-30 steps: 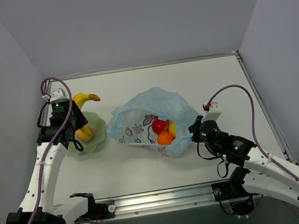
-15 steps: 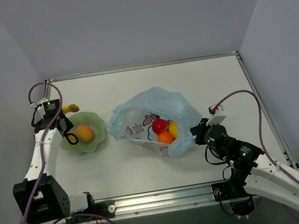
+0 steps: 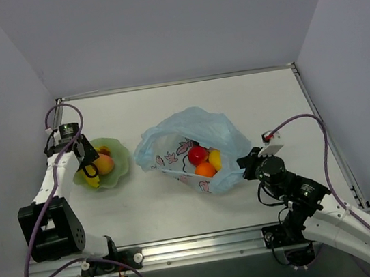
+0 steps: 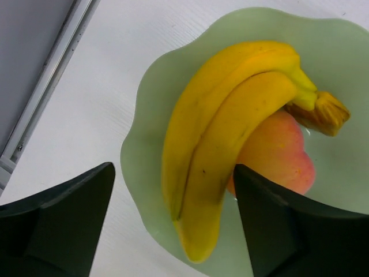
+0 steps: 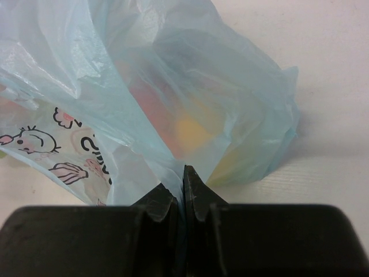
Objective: Take the fake fruits out of the plastic bag
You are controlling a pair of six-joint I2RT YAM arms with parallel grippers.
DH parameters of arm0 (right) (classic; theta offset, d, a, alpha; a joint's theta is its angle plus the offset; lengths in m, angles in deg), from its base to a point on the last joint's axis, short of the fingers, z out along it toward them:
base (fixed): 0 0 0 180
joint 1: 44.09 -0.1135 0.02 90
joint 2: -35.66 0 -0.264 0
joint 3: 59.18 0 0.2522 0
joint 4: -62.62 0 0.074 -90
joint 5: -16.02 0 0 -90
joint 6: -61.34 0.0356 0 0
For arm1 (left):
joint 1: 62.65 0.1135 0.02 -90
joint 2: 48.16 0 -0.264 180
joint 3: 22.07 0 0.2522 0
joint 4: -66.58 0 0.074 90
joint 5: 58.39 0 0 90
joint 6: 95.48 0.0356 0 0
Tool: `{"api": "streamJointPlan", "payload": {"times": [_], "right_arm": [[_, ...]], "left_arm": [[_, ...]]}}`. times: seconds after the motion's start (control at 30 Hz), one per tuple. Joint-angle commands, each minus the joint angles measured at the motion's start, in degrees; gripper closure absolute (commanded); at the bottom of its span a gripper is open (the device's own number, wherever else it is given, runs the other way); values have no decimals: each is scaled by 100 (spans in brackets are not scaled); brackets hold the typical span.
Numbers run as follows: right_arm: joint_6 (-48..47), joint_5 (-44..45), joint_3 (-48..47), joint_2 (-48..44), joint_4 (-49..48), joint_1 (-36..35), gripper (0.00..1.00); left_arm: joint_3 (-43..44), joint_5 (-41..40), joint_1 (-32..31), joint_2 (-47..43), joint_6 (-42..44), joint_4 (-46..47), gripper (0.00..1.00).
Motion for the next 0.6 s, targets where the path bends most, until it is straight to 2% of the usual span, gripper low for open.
{"api": "streamJointPlan", "payload": {"times": [0.0, 0.1, 0.17, 0.2, 0.27, 0.3, 0.33, 0.37, 0.43, 0.47, 0.57], "right_arm": [[-72, -39, 41, -21, -112, 24, 100], [-72, -48, 32, -21, -103, 24, 100], [-72, -66, 6, 31, -103, 24, 100], [-63, -66, -12, 66, -112, 24, 100], [-63, -66, -38, 198, -103, 24, 100], [-46, -66, -47, 242, -103, 24, 100], [-37, -57, -47, 269, -103, 24, 100], [-19, -48, -47, 330, -103, 24, 100], [42, -66, -47, 374, -103, 24, 100], [69, -57, -47, 392, -86, 24, 100], [227, 31, -64, 383, 63, 15, 100]], "left_arm": [[369, 122, 51, -111, 137, -88, 14], [580, 410, 33, -348, 128, -176, 10], [624, 579, -177, -655, 137, -115, 18], [720, 675, -317, -987, 119, -123, 27], [869, 817, -1132, -1436, 137, -228, 39], [957, 773, -1492, -1569, 128, -377, 50], [1054, 834, -2279, -1684, 102, -413, 54], [1072, 869, -2696, -1772, 49, -457, 58], [994, 966, -3513, -1957, -108, -466, 64], [941, 1097, -4222, -2001, -135, -422, 64], [730, 1316, -5341, -2028, -197, -107, 66]]}}
